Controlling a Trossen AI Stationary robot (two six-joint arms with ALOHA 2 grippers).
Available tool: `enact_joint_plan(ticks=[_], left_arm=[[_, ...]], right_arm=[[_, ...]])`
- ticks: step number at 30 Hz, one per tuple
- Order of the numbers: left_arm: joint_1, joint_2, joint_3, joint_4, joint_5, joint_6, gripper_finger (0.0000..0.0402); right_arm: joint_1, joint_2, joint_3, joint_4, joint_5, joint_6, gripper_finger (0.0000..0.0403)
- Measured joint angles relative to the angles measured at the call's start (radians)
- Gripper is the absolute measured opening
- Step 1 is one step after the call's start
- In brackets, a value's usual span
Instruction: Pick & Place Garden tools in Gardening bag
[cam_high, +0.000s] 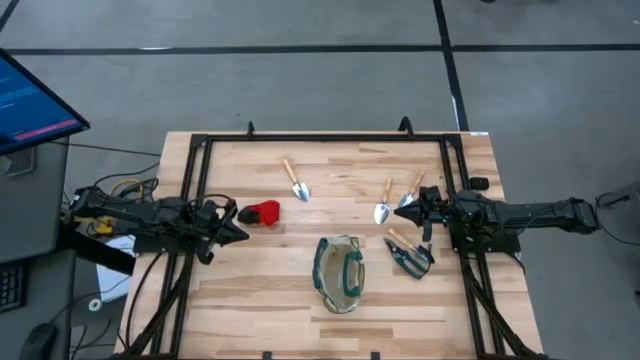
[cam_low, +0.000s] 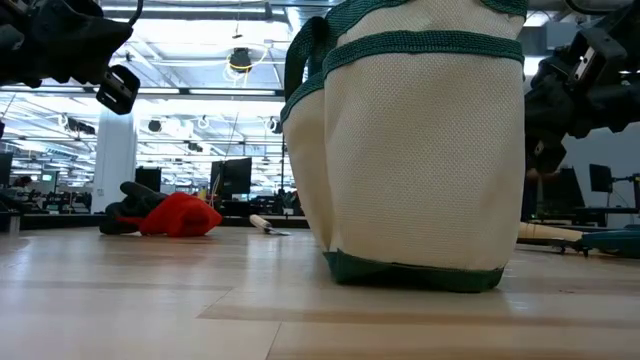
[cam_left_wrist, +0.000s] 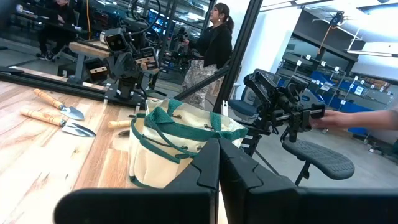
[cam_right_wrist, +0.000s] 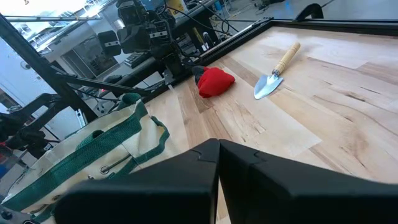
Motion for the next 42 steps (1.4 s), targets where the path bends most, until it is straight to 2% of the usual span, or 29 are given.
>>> enact_joint_plan(ticks=[12,16,23,30,32,37,42], left_arm=[[0.000,0.000,0.000,0.000,0.000,0.000,0.0002],[0.000,0.000,0.000,0.009,-0.042,-0.004,0.0002],[0.000,0.000,0.000,0.067,-0.072,-0.064,0.0002],[0.000,0.000,0.000,0.202,-0.086,-0.204,0.0002],[0.000,0.000,0.000,0.269,-0.142,-0.210,0.0002],[0.000,0.010,0.000,0.500,-0.382,-0.210,0.0002],[0.000,0.082,0.009,0.749,-0.569,-0.162,0.0002]], right_arm=[[-0.001,0.000,0.000,0.000,0.000,0.000,0.0000],[-0.001,0.000,0.000,0.000,0.000,0.000,0.0000],[-0.001,0.000,0.000,0.000,0.000,0.000,0.0000],[-0.001,0.000,0.000,0.000,0.001,0.000,0.0000],[-0.001,0.000,0.000,0.000,0.001,0.000,0.0000],[-0.001,0.000,0.000,0.000,0.000,0.000,0.0000],[-0.001,0.000,0.000,0.000,0.000,0.000,0.0000]])
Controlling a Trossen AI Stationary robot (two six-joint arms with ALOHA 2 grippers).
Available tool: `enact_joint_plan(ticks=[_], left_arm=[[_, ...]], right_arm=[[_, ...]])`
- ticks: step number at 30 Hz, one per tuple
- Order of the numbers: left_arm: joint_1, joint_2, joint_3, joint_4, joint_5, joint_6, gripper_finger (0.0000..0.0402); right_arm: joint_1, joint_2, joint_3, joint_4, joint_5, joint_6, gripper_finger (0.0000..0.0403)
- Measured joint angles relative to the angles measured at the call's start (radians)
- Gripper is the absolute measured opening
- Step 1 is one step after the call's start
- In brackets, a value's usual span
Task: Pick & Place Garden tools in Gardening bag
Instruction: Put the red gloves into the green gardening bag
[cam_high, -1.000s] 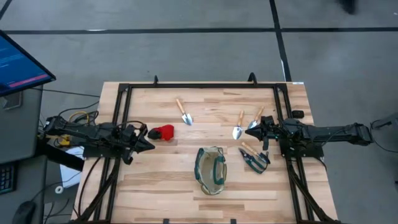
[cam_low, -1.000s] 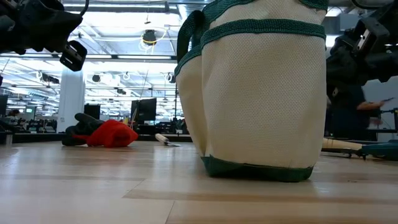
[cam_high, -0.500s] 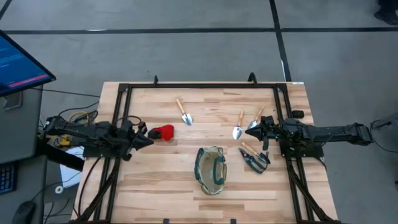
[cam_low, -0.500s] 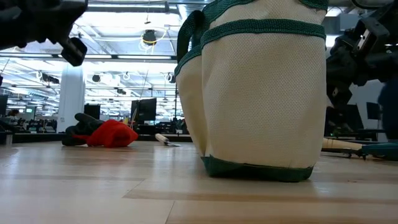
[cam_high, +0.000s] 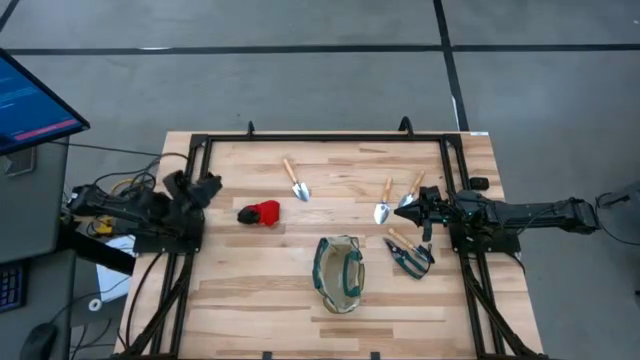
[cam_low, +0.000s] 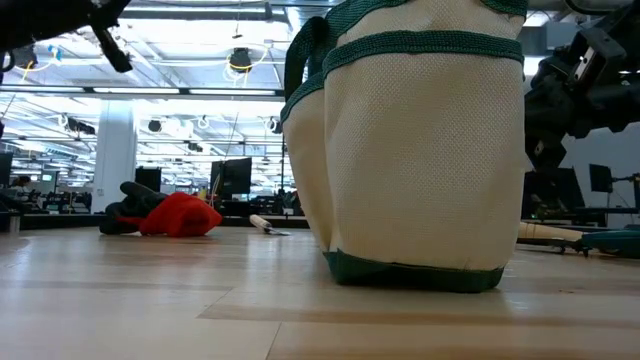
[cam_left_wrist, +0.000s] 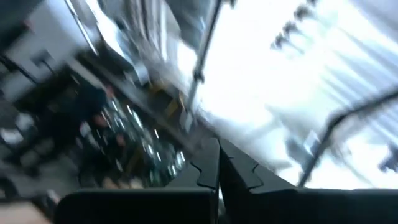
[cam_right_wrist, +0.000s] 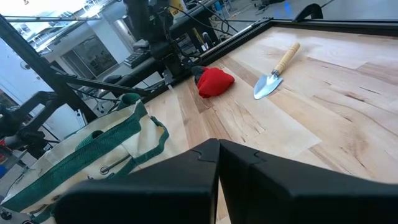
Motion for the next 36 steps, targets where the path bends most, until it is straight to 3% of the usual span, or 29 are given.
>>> enact_joint_plan(ticks=[7,12,19,24,27,32,36], left_arm=[[0.000,0.264,0.215,0.025,-0.026,0.048,0.0004],[0.000,0.538,0.444,0.025,0.135,0.200,0.0036],[0.000,0.860,0.785,0.014,0.429,0.343,0.0125],[0.003,1.005,0.988,-0.066,0.509,0.472,0.0193],[0.021,1.029,1.097,-0.356,0.439,0.477,0.0222],[0.026,1.036,1.276,-0.974,0.091,0.443,0.0235],[0.024,1.038,1.349,-1.303,-0.061,0.361,0.0231]], right_arm=[[0.000,0.000,0.000,0.000,0.000,0.000,0.0000],[0.000,0.000,0.000,0.000,0.000,0.000,0.0000],[0.000,0.000,0.000,0.000,0.000,0.000,0.0000],[0.000,0.000,0.000,0.000,0.000,0.000,0.0000],[0.000,0.000,0.000,0.000,0.000,0.000,0.0000],[0.000,0.000,0.000,0.000,0.000,0.000,0.0000],[0.000,0.000,0.000,0.000,0.000,0.000,0.0000]])
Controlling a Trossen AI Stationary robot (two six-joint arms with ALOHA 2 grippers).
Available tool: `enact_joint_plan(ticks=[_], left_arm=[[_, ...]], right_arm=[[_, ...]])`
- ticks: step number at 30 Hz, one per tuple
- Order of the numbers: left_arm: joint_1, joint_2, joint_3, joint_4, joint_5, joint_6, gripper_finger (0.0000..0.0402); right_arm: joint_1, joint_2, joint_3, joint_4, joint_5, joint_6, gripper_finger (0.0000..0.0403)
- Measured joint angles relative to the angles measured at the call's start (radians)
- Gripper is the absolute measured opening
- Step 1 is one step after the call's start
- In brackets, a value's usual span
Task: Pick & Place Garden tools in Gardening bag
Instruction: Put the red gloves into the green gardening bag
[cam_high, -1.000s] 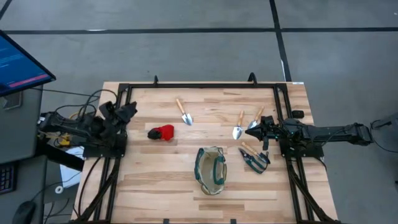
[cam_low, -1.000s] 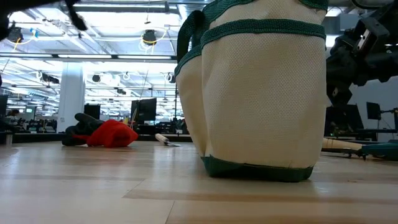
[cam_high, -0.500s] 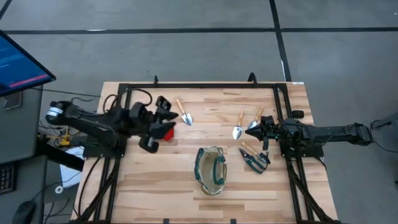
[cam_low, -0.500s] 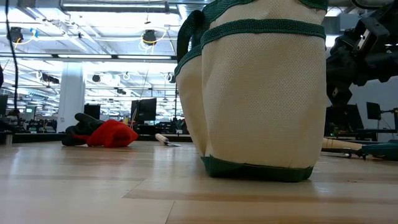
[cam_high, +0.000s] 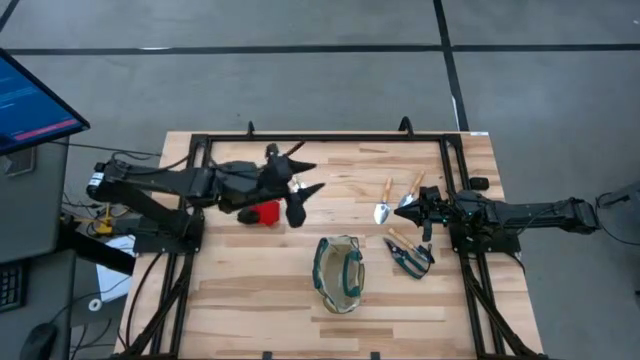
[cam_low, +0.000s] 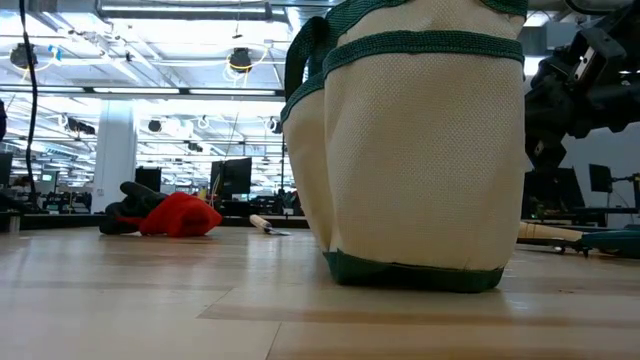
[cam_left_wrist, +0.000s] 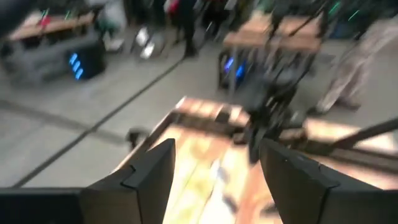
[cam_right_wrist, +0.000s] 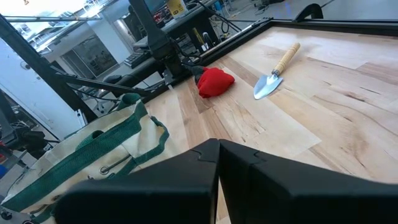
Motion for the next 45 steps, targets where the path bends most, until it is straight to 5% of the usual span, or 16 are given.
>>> enact_joint_plan(ticks=[9,18,22,31,38,45], left_arm=[[0.079,0.004,0.017,-0.582,0.022,-0.358,0.0235],[0.283,0.095,-0.004,-0.882,0.317,-0.380,0.0235],[0.342,0.145,-0.004,-0.968,0.364,-0.350,0.0236],[0.404,0.226,-0.034,-0.980,0.451,-0.264,0.0240],[0.414,0.205,-0.221,-0.954,0.486,-0.250,0.0240],[0.409,0.141,-0.438,-0.749,0.601,-0.257,0.0240]], right_arm=[[0.000,0.000,0.000,0.000,0.000,0.000,0.0000],[0.000,0.000,0.000,-0.002,0.000,0.000,0.0000],[0.000,0.000,0.000,-0.011,0.000,0.000,0.0000],[0.000,0.000,0.000,-0.019,0.000,0.000,0.0000],[0.000,0.000,0.000,-0.034,0.000,0.000,0.0000],[0.000,0.000,0.000,-0.044,0.000,0.000,0.0000]])
